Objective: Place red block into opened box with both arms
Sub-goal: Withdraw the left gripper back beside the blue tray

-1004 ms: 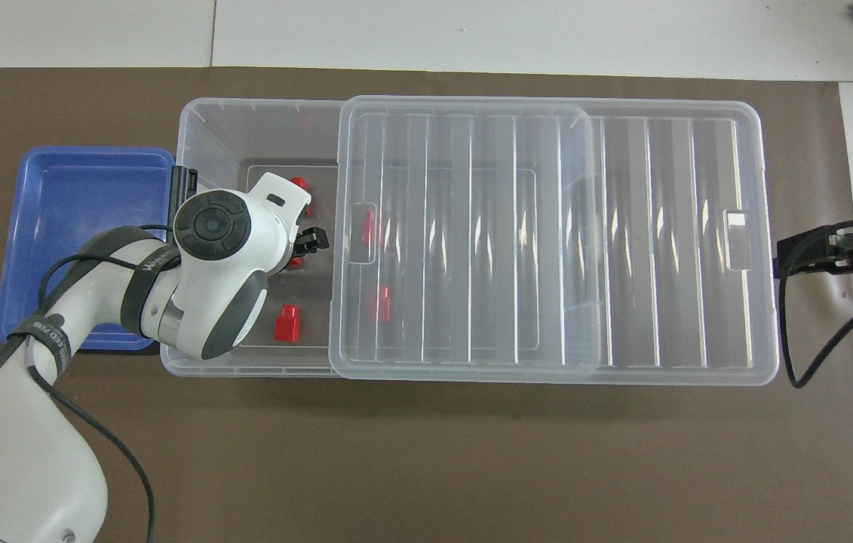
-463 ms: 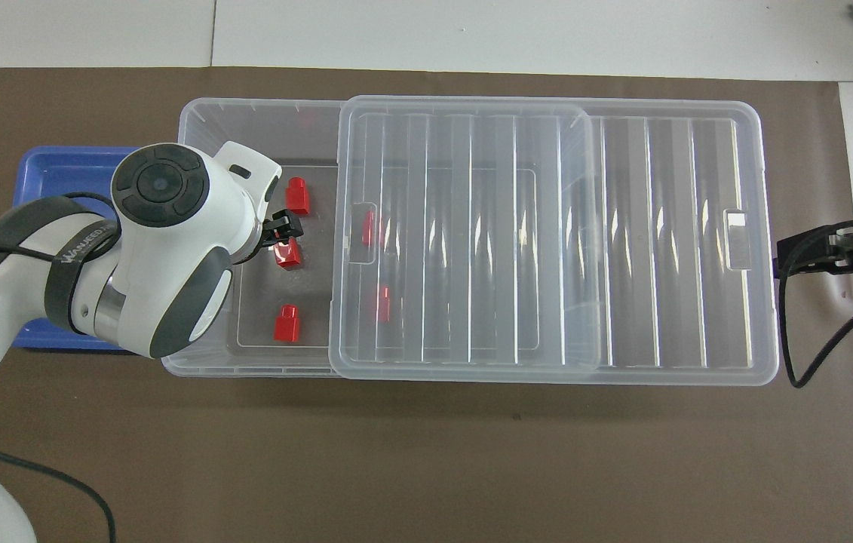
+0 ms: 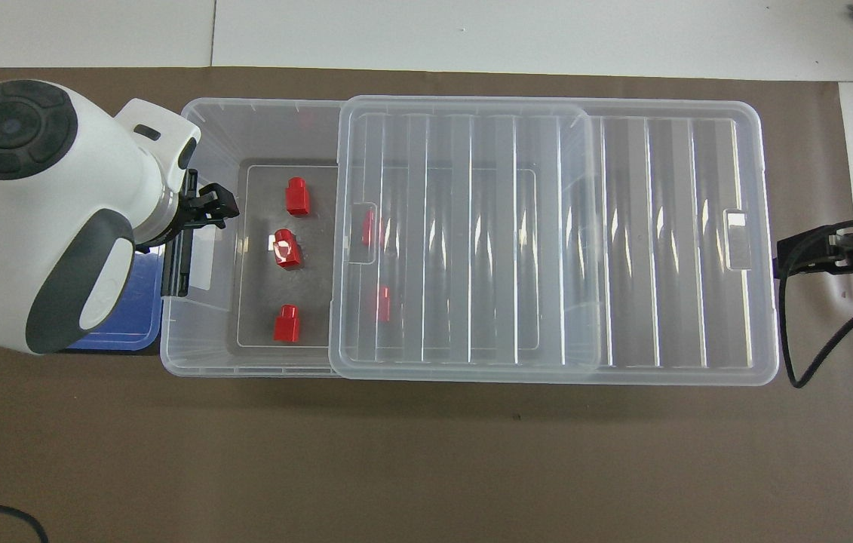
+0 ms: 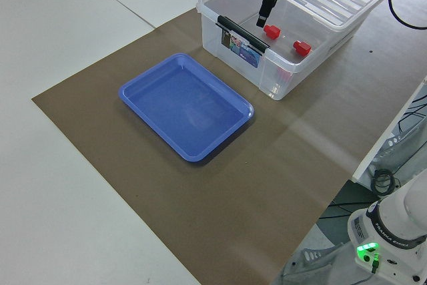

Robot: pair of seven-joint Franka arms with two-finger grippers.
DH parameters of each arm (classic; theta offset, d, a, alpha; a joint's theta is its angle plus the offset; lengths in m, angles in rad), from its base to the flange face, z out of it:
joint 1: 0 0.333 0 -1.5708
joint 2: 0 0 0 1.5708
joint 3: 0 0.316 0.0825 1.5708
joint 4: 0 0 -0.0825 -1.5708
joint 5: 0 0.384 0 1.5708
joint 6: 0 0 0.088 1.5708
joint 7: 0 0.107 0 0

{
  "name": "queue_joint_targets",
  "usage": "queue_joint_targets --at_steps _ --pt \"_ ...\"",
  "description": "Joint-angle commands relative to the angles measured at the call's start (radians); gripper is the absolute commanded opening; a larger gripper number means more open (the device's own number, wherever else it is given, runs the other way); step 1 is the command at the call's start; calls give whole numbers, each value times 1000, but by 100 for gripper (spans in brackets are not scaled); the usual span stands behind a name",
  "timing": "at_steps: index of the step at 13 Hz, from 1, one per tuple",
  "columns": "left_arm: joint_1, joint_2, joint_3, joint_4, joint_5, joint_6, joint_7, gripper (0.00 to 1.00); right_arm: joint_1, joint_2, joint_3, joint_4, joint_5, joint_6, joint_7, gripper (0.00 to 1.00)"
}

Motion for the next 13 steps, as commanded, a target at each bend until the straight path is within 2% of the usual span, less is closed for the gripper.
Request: queue_joint_targets --at_steps 1,8,9,11,12,13 --pt "87 -61 -5 4 13 -61 200 100 -7 -13 -6 -21 -7 40 -25 100" --pt "235 -139 -5 2 13 -156 535 100 -9 -15 -7 -34 -16 74 -30 100" --pt "256 -151 -5 0 13 -162 566 100 -10 -15 -9 -34 -17 76 -62 94" --pt "282 -153 -5 -3 11 -156 650 100 -41 -15 -10 -38 -19 97 -146 65" --pt "302 -153 -5 -9 -11 -144 699 100 -64 -15 -10 -53 -20 117 -191 44" --pt "328 -159 -5 -25 -97 -118 730 100 -84 -15 -10 -66 -20 141 -226 22"
